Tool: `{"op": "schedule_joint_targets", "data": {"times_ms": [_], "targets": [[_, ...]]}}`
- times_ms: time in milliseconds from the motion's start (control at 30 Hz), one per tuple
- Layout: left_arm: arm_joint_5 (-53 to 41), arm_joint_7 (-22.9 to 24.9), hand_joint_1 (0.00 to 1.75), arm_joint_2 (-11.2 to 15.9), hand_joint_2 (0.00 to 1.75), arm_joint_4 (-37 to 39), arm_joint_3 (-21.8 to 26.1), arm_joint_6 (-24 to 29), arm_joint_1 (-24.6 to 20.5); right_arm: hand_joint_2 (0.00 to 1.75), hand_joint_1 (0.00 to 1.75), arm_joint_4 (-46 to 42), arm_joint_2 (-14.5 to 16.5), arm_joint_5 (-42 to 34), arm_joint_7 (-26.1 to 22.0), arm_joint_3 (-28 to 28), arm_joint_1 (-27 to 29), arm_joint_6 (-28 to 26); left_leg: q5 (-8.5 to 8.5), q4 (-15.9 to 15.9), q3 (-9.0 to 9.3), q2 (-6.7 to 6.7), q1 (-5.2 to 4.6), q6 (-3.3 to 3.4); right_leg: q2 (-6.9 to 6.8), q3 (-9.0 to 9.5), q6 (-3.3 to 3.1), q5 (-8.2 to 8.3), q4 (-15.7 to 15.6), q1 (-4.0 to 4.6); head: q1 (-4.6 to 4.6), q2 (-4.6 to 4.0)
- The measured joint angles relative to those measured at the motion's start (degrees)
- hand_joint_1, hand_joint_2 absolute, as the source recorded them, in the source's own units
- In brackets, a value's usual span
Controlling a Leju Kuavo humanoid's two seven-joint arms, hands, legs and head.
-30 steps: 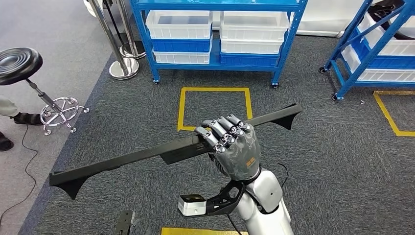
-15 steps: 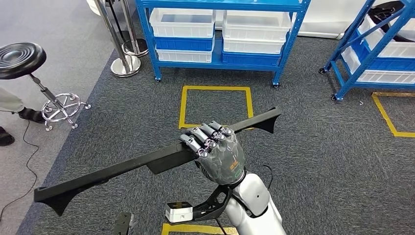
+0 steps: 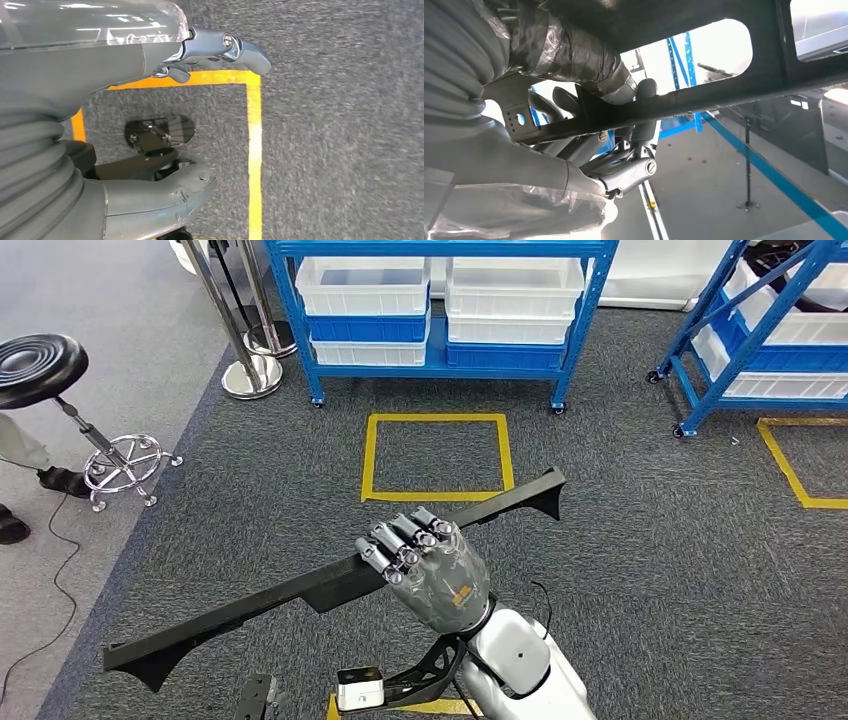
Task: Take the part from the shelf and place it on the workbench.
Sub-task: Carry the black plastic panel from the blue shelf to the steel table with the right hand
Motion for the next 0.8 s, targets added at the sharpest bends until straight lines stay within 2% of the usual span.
{"op": "schedule_joint_targets", "data": {"times_ms": [33, 133, 200, 300, 333, 367, 400, 467, 533, 567, 633, 700, 733, 800], "targets": [[-0.14, 0.32, 0.00, 0.02, 1.75, 0.00, 0.00, 0.17, 0.14, 1.75, 1.75, -0.06, -0.17, 0.28, -0.10, 0.04, 0.01, 0.00, 0.15, -1.47, 0.61, -0.04, -0.17, 0.25, 0.00, -0.14, 0.25, 0.07, 0.01, 0.03, 0.01, 0.00], [-0.35, 0.55, 0.00, 0.04, 1.75, 0.00, 0.00, 0.60, 1.00, 1.75, 1.75, -0.03, -0.72, 0.58, 0.64, 0.28, -0.24, -0.01, 0.52, -2.41, 0.71, -0.20, -0.17, 0.96, -0.10, -0.33, 1.26, 0.15, -0.04, -0.02, 0.01, 0.00], [-0.32, 0.17, 0.00, 0.04, 1.75, 0.00, 0.00, 0.71, 1.33, 1.75, 1.75, -0.03, -1.18, 0.64, 1.57, 0.56, -0.88, -0.02, 1.14, -3.16, 0.87, -0.38, 0.15, 1.65, -0.09, -1.21, 1.83, -1.61, 2.06, -0.03, 0.02, 0.00], [0.02, -0.63, 0.00, 0.10, 1.75, 0.00, 0.03, 0.77, 1.15, 1.75, 1.75, 0.27, -1.80, 0.58, 2.47, 1.14, -2.15, -0.01, 1.46, -3.19, 0.50, -0.87, 0.23, 2.06, -0.02, -6.13, 2.38, -7.15, 12.73, -0.33, 0.03, 0.00], [0.14, -0.76, 0.00, 0.14, 1.75, 0.00, 0.04, 0.79, 1.03, 1.75, 1.75, 0.55, -1.99, 0.53, 2.80, 1.39, -2.69, -0.01, 1.48, -3.07, 0.34, -1.13, 0.24, 2.06, -0.03, -7.50, 2.56, -8.04, 15.68, -0.48, 0.03, 0.00], [0.19, -0.80, 0.00, 0.19, 1.75, 0.00, 0.04, 0.82, 0.88, 1.75, 1.75, 0.87, -2.14, 0.45, 3.14, 1.65, -3.32, 0.00, 1.49, -2.91, 0.22, -1.45, 0.25, 2.04, -0.03, -7.74, 2.72, -7.62, 16.31, -0.66, 0.03, 0.00], [0.22, -0.80, 0.00, 0.21, 1.75, 0.00, 0.04, 0.86, 0.72, 1.75, 1.75, 1.21, -2.25, 0.31, 3.46, 1.90, -4.01, 0.00, 1.47, -2.71, 0.13, -1.85, 0.28, 1.96, 0.01, -6.86, 2.84, -6.20, 14.73, -0.88, 0.03, 0.00], [0.25, -0.80, 0.00, 0.22, 1.75, 0.00, 0.05, 0.95, 0.32, 1.75, 1.75, 1.82, -2.40, -0.10, 4.05, 2.33, -5.44, 0.00, 1.29, -2.08, -0.09, -2.73, 0.37, 1.59, 0.99, -2.94, 2.95, -2.60, 7.42, -1.40, 0.03, 0.00], [0.34, -0.89, 0.00, 0.24, 1.75, -0.01, 0.06, 1.00, -0.15, 1.75, 1.75, 2.36, -2.48, -0.49, 4.56, 2.68, -6.61, 0.00, 1.08, -1.16, -0.75, -3.58, 0.30, 0.92, 2.43, -0.39, 2.86, -1.14, 2.16, -1.61, 0.01, 0.00], [0.39, -0.96, 0.00, 0.25, 1.75, -0.01, 0.07, 1.01, -0.28, 1.75, 1.75, 2.64, -2.53, -0.59, 4.78, 2.84, -7.11, 0.01, 1.11, -0.94, -1.11, -3.95, 0.30, 0.55, 2.84, -0.18, 2.68, -1.29, 1.48, -1.53, -0.01, 0.00], [0.45, -1.08, 0.00, 0.31, 1.75, -0.01, 0.09, 1.08, -0.27, 1.75, 1.75, 3.16, -2.61, -0.66, 5.03, 3.15, -7.96, 0.01, 1.33, -0.97, -1.57, -4.58, 0.48, -0.16, 2.18, -0.38, 2.08, -1.06, 1.34, -1.40, -0.01, 0.00], [0.44, -1.12, 0.00, 0.41, 1.75, 0.00, 0.10, 1.13, -0.19, 1.75, 1.75, 3.60, -2.64, -0.68, 5.09, 3.45, -8.61, 0.01, 0.42, 0.38, -2.35, -3.68, 0.52, -0.69, 1.26, -0.32, 1.30, -0.74, 0.97, -1.51, -0.03, 0.00], [0.44, -1.15, 0.00, 0.46, 1.75, 0.00, 0.11, 1.14, -0.25, 1.75, 1.75, 3.78, -2.64, -0.68, 5.15, 3.55, -8.81, 0.01, -0.90, 2.62, -3.41, -2.77, 0.51, -0.92, 0.71, -0.29, 0.98, -0.64, 0.79, -1.54, -0.04, 0.00], [0.53, -1.16, 0.00, 0.45, 1.75, 0.00, 0.11, 1.07, -0.37, 1.75, 1.75, 4.15, -2.70, -0.68, 5.44, 3.63, -8.99, 0.02, -4.40, 9.87, -6.74, -1.16, 0.54, -1.29, -0.41, -0.32, 0.59, -0.67, 0.75, -1.27, -0.07, 0.00]]}}
